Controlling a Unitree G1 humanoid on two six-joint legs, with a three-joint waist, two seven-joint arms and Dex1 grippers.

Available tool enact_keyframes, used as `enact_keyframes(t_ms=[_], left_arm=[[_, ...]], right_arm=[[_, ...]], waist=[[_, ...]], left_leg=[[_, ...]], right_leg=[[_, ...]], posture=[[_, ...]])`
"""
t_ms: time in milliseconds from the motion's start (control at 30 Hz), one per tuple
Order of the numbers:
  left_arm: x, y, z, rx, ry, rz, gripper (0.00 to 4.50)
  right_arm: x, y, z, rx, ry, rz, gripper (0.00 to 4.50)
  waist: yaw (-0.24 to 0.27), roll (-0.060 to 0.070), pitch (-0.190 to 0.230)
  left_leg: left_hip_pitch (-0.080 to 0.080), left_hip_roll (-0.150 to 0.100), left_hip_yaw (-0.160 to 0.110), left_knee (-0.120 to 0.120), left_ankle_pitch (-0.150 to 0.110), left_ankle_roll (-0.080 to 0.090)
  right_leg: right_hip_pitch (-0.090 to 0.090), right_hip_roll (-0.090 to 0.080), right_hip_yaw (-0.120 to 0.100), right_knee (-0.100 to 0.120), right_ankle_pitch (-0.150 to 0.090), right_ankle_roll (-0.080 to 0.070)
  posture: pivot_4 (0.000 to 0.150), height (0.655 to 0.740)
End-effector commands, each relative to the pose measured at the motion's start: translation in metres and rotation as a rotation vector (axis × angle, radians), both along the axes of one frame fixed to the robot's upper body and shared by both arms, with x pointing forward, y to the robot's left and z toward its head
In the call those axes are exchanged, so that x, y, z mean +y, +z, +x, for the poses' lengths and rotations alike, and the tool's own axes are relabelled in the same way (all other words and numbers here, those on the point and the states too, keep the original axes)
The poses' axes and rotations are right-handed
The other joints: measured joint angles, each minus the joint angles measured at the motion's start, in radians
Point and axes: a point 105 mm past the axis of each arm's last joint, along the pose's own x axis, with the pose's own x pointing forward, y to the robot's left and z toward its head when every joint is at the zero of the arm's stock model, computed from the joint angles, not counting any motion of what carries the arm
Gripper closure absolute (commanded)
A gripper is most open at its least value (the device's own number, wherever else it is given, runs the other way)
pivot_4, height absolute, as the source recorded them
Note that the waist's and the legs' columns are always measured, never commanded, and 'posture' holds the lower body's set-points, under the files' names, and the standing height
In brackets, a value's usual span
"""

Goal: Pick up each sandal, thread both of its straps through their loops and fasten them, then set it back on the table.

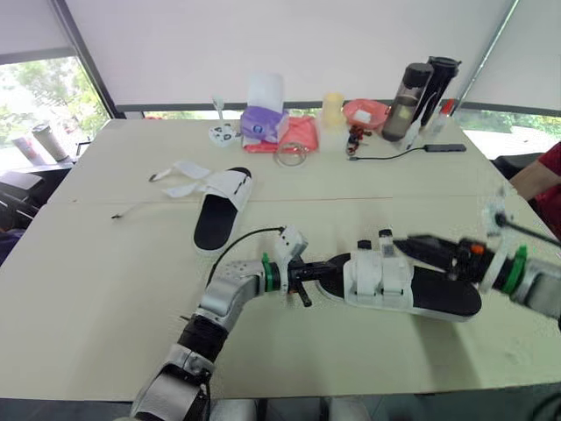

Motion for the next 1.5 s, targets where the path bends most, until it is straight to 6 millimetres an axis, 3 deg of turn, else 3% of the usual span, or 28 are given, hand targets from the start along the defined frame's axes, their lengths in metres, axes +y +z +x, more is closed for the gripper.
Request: enact_keyframes(t_ms=[33, 133, 233, 400, 500, 667, 933, 1033, 1267, 1433, 1500], left_arm=[[0.009, 0.021, -0.008, -0.055, -0.027, -0.027, 4.50], [0.017, 0.028, -0.015, -0.069, -0.043, -0.018, 4.50], [0.029, 0.035, -0.023, -0.087, -0.058, -0.002, 3.69], [0.051, 0.049, -0.045, -0.108, -0.097, 0.037, 1.25], [0.060, 0.055, -0.053, -0.115, -0.115, 0.063, 0.04], [0.077, 0.069, -0.055, -0.163, -0.073, 0.116, 0.04], [0.089, 0.073, -0.064, -0.164, -0.071, 0.168, 0.04], [0.090, 0.069, -0.060, -0.161, -0.029, 0.167, 0.00], [0.089, 0.066, -0.060, -0.159, -0.020, 0.164, 0.00], [0.089, 0.063, -0.059, -0.158, -0.015, 0.164, 0.00], [0.088, 0.061, -0.058, -0.154, -0.011, 0.161, 0.00]], right_arm=[[-0.002, 0.009, -0.011, 0.003, 0.005, 0.017, 0.06], [-0.001, 0.004, -0.018, 0.030, 0.013, 0.008, 0.06], [-0.002, -0.001, -0.023, 0.040, 0.010, 0.004, 0.00], [0.000, -0.008, -0.029, 0.070, 0.023, 0.009, 0.00], [0.005, -0.008, -0.026, 0.079, 0.040, 0.054, 0.00], [0.013, -0.002, -0.011, 0.077, 0.067, 0.174, 0.00], [0.031, -0.009, 0.004, 0.136, 0.155, 0.192, 0.00], [0.035, -0.009, 0.011, 0.131, 0.175, 0.181, 0.91], [0.038, -0.010, 0.009, 0.139, 0.212, 0.168, 4.47], [0.033, 0.005, 0.014, 0.050, 0.162, 0.191, 4.47], [0.015, 0.026, 0.034, -0.078, -0.001, 0.237, 4.47]], waist=[[-0.001, 0.003, 0.000], [0.005, 0.003, 0.000], [0.006, 0.003, 0.000], [0.004, 0.004, 0.001], [0.005, 0.004, 0.001], [0.003, 0.005, 0.001], [0.001, 0.005, 0.002], [0.001, 0.006, 0.003], [0.005, 0.006, 0.003], [0.006, 0.006, 0.003], [0.006, 0.006, 0.003]], left_leg=[[0.000, 0.000, 0.000, 0.000, 0.000, 0.000], [0.000, 0.000, 0.000, 0.000, 0.000, 0.000], [-0.001, 0.000, 0.000, 0.000, 0.000, 0.000], [-0.001, 0.001, 0.001, -0.001, 0.000, 0.000], [-0.001, 0.001, 0.001, 0.000, 0.000, 0.000], [-0.001, 0.001, 0.001, 0.000, -0.002, -0.002], [-0.002, 0.001, 0.001, -0.001, 0.000, 0.000], [-0.002, 0.001, 0.001, -0.001, 0.000, 0.000], [-0.006, 0.001, 0.001, -0.001, 0.000, 0.000], [-0.007, 0.001, 0.001, -0.001, 0.000, 0.000], [-0.007, 0.001, 0.001, -0.001, 0.000, 0.000]], right_leg=[[0.000, 0.000, 0.000, 0.000, 0.000, 0.000], [0.000, 0.000, 0.000, 0.000, 0.000, 0.000], [0.000, 0.000, 0.000, 0.000, 0.000, 0.000], [-0.001, 0.000, 0.000, -0.001, 0.000, -0.001], [-0.001, 0.000, 0.000, -0.001, 0.000, -0.001], [-0.001, 0.000, 0.000, -0.001, 0.000, -0.001], [-0.002, 0.000, 0.000, -0.002, 0.000, -0.001], [-0.002, 0.000, 0.000, -0.002, 0.000, -0.001], [-0.006, 0.000, 0.000, -0.002, 0.000, -0.001], [-0.006, 0.000, 0.000, -0.002, 0.000, -0.001], [-0.006, 0.000, 0.000, -0.002, 0.000, -0.001]], posture=[[0.150, 0.7400], [0.150, 0.7400], [0.150, 0.7400], [0.150, 0.7400], [0.150, 0.7400], [0.150, 0.7400], [0.150, 0.7400], [0.150, 0.7400], [0.150, 0.7400], [0.150, 0.7400], [0.150, 0.7400]])
